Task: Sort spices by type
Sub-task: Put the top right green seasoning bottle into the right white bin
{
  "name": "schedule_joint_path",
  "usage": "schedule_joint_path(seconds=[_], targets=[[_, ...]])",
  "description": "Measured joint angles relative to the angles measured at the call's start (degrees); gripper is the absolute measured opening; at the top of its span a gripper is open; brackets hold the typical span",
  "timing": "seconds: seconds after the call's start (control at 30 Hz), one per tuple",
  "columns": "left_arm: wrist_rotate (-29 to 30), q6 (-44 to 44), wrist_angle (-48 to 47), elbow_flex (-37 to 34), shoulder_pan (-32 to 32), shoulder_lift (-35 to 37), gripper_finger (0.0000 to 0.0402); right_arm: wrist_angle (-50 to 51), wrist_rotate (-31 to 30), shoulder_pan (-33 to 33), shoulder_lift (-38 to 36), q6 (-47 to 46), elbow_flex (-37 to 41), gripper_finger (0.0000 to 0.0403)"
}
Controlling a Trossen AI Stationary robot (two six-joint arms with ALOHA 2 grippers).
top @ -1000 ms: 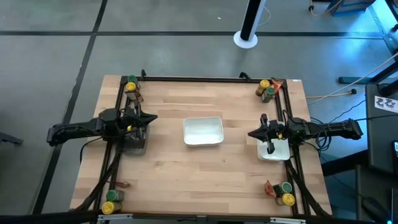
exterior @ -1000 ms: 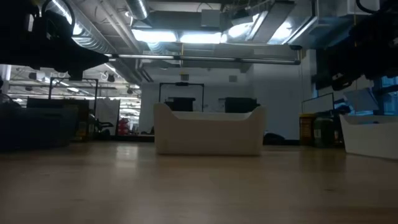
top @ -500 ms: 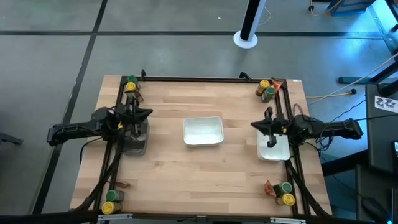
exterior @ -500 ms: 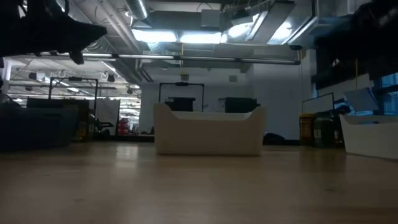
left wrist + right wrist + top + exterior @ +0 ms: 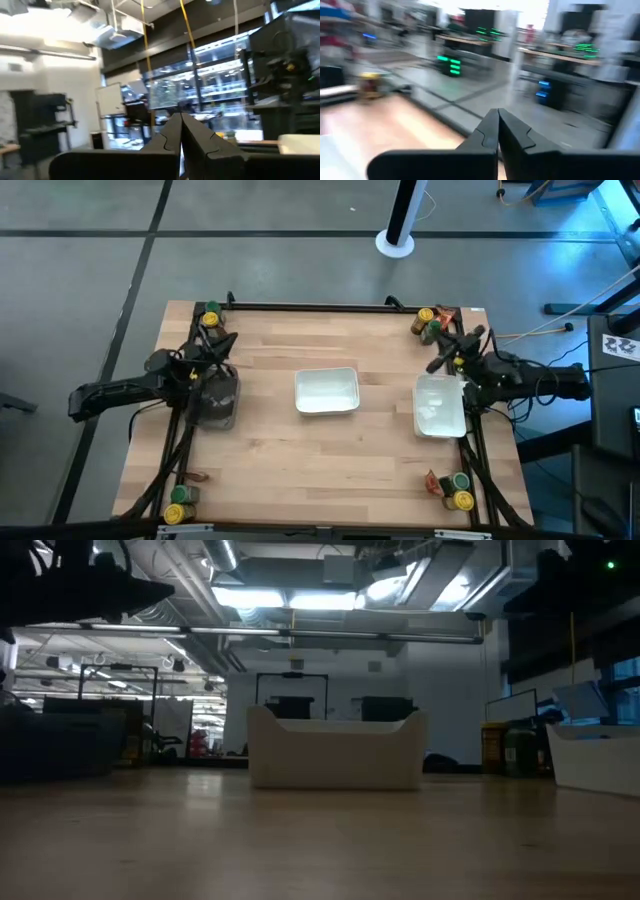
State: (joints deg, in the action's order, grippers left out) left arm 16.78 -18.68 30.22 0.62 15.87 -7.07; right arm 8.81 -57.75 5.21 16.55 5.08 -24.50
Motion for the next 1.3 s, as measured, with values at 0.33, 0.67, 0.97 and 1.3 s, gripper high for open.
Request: schedule_joint_path(seconds=[0.33, 0.67, 0.97, 1.3], targets=[[-3.5, -4.3, 15.01, 0.0, 4.8, -11.87, 0.0001, 6.4, -11.14, -3.24, 8.12, 4.24, -12.28, 0.0008], [-7.63, -8.75, 28.66, 0.09, 7.13, -22.81, 0.0001, 12.27, -1.89, -18.2, 15.81, 4.42, -20.29, 0.0008], [-7.65, -10.09, 30.98, 0.11, 7.48, -24.05, 0.0001, 25.08, 10.43, -34.19, 29.12, 0.87, -32.02, 0.0007], [-7.65, -7.17, 29.77, 0.11, 7.48, -24.05, 0.0001, 39.32, 25.53, -46.73, 40.72, -9.45, -39.21, 0.0007]])
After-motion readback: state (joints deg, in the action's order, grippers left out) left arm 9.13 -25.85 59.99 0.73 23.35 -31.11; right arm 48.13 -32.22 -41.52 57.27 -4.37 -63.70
